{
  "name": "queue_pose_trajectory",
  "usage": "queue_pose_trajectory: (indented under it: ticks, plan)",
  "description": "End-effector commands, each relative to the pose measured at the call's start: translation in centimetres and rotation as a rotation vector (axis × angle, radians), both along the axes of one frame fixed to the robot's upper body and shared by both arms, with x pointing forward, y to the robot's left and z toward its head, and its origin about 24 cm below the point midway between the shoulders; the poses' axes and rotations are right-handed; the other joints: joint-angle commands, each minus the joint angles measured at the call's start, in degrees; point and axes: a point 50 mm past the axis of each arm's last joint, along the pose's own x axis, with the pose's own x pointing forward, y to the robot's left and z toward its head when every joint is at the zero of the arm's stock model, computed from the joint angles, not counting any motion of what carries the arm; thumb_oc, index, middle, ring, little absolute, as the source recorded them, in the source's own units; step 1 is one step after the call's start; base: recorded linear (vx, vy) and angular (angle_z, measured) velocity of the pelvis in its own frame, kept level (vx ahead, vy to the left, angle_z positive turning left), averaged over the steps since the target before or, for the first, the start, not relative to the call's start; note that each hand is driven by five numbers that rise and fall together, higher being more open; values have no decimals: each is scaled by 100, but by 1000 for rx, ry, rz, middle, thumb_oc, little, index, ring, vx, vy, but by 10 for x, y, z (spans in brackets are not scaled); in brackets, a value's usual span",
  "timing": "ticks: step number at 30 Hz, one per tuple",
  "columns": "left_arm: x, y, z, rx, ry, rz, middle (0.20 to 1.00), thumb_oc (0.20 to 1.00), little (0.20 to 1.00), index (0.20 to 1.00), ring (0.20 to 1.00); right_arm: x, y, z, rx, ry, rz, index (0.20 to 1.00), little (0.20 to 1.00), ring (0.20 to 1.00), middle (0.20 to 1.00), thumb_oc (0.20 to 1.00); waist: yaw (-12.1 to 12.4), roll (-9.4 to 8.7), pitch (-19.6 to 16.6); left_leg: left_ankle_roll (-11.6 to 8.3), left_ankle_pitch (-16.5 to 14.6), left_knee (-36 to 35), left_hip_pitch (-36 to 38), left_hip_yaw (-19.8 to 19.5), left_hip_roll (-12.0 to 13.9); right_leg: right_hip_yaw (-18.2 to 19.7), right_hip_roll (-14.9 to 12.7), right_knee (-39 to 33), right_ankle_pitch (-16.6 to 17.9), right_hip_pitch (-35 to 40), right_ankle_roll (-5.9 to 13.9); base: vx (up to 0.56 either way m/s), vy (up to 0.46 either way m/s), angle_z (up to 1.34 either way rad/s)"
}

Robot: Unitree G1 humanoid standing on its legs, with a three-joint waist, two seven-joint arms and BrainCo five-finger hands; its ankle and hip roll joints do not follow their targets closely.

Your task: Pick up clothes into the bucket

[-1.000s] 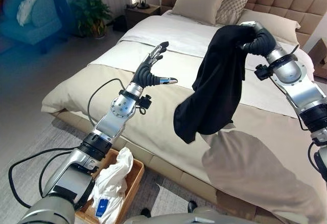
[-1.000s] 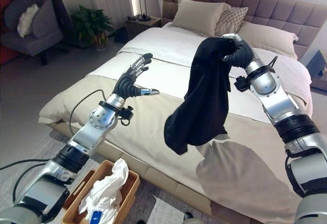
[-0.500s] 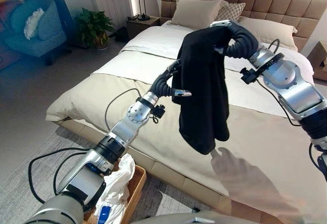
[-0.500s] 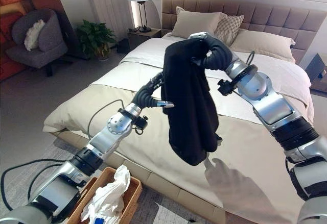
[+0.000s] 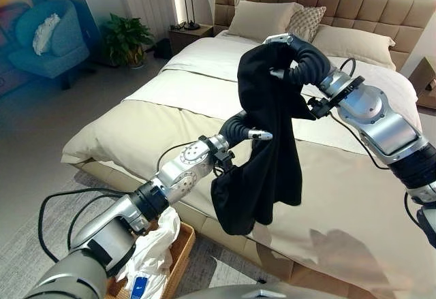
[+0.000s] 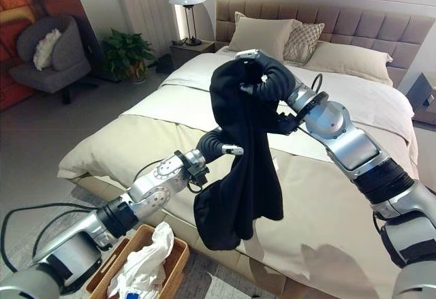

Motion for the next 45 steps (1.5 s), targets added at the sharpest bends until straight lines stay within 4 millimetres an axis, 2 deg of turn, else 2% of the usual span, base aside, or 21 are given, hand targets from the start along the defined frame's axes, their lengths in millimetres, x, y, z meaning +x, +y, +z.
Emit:
queue_pose_trajectory:
  ticks: [1,4,5,6,7,8,13,14,21,25,28,32,36,38,39,41,42,43,44,45]
  plan:
    - [-3,-22,22,-73,-35,-118,200,200,200,200,200,-14,11,29,109,-114,110,200,200,200,200,200,121,-232,-282,-86,-589,650,-327,-136,-95,-171,-178,570,-175,-346,224,0,0,0]
    - [-4,-19,18,-151,18,-95,200,200,200,200,200,-11,8,27,111,-112,86,200,200,200,200,200,138,-247,-263,-62,-605,651,-331,-133,-114,-148,-188,580,-170,-359,227,0,0,0]
    - [-3,-17,16,-162,25,-81,200,200,200,200,200,-11,6,25,108,-114,76,310,310,310,310,310,141,-247,-265,-56,-610,653,-331,-132,-118,-144,-191,586,-173,-365,227,0,0,0]
    - [-3,-15,14,-167,27,-68,200,200,200,200,200,-10,5,24,107,-118,64,529,529,529,529,529,149,-246,-266,-52,-613,661,-340,-135,-124,-140,-191,602,-179,-377,225,0,0,0]
    - [-1,-11,14,-178,23,-46,200,200,200,200,200,-9,-1,22,124,-117,37,837,837,837,837,837,156,-243,-260,-43,-615,663,-344,-143,-130,-142,-194,606,-184,-374,220,0,0,0]
    - [-1,-8,14,-182,22,-31,200,200,200,200,200,-8,-4,21,124,-121,20,1000,1000,1000,1000,1000,165,-241,-255,-36,-620,669,-353,-147,-139,-141,-196,614,-189,-382,219,0,0,0]
    - [2,10,9,-190,19,46,200,200,200,200,200,-7,-24,10,144,-112,-68,1000,1000,1000,1000,1000,199,-210,-222,-15,-628,685,-378,-175,-169,-157,-214,641,-202,-400,223,0,0,0]
    - [2,19,3,-184,29,74,200,200,200,200,200,-6,-33,4,153,-98,-106,1000,1000,1000,1000,1000,222,-197,-208,-5,-638,700,-387,-189,-178,-164,-226,648,-207,-397,227,0,0,0]
    - [2,51,-6,-191,48,191,200,200,200,200,200,-11,-62,-25,244,-18,-218,1000,1000,1000,1000,1000,272,-148,-163,16,-634,704,-424,-255,-209,-219,-253,649,-222,-402,230,-1,1,3]
    - [0,68,-13,-237,74,269,200,200,200,200,200,-17,-79,-54,340,53,-295,1000,1000,1000,1000,1000,293,-126,-146,39,-639,695,-430,-271,-221,-220,-259,647,-230,-407,226,-1,1,1]
    - [0,92,-5,-203,0,342,200,200,200,200,200,-24,-97,-78,381,108,-389,1000,1000,1000,1000,1000,301,-96,-130,48,-645,694,-435,-286,-230,-229,-263,642,-237,-405,227,2,0,1]
    - [-4,136,16,-51,-195,470,200,200,200,200,200,-42,-124,-123,416,228,-549,1000,1000,1000,1000,1000,310,-62,-100,48,-638,701,-460,-317,-242,-243,-265,668,-262,-424,216,3,4,8]
    - [-18,188,49,186,-463,664,200,200,200,200,200,-70,-144,-185,447,418,-720,1000,1000,1000,1000,1000,319,-27,-53,41,-642,713,-485,-339,-251,-257,-265,702,-279,-460,209,1,2,1]
    - [-28,209,70,281,-609,772,200,200,200,200,200,-91,-154,-226,493,552,-834,1000,1000,1000,1000,1000,333,2,-12,37,-642,724,-511,-339,-255,-266,-265,718,-281,-480,207,-4,8,2]
    - [-33,217,74,298,-640,811,200,200,200,200,200,-101,-154,-241,505,600,-866,1000,1000,1000,1000,1000,319,3,1,34,-644,731,-525,-344,-255,-271,-264,724,-291,-490,206,-12,10,5]
    - [-47,234,84,314,-721,933,200,200,200,200,200,-137,-155,-291,549,784,-1010,1000,1000,1000,1000,1000,332,7,55,25,-636,734,-565,-362,-250,-301,-265,740,-298,-523,201,-14,5,2]
    - [-52,238,83,299,-720,964,200,200,200,200,200,-144,-154,-300,538,819,-1031,1000,1000,1000,1000,1000,312,2,73,21,-636,743,-591,-375,-252,-295,-264,756,-307,-549,199,-32,10,5]
    - [-58,245,83,289,-734,1018,200,200,200,200,200,-157,-154,-313,488,878,-1068,1000,1000,1000,1000,1000,310,1,99,14,-631,756,-621,-381,-255,-301,-263,773,-315,-572,194,-32,9,6]
    - [-64,251,86,277,-755,1064,200,200,200,200,200,-180,-153,-332,419,977,-1117,1000,1000,1000,1000,1000,327,0,138,7,-626,759,-646,-391,-254,-317,-263,789,-321,-595,188,-49,13,15]
    - [-67,253,86,263,-761,1094,200,200,200,200,200,-188,-154,-340,396,1021,-1146,1000,1000,1000,1000,1000,299,-2,186,-2,-627,782,-690,-393,-253,-307,-265,824,-323,-648,187,-64,14,12]
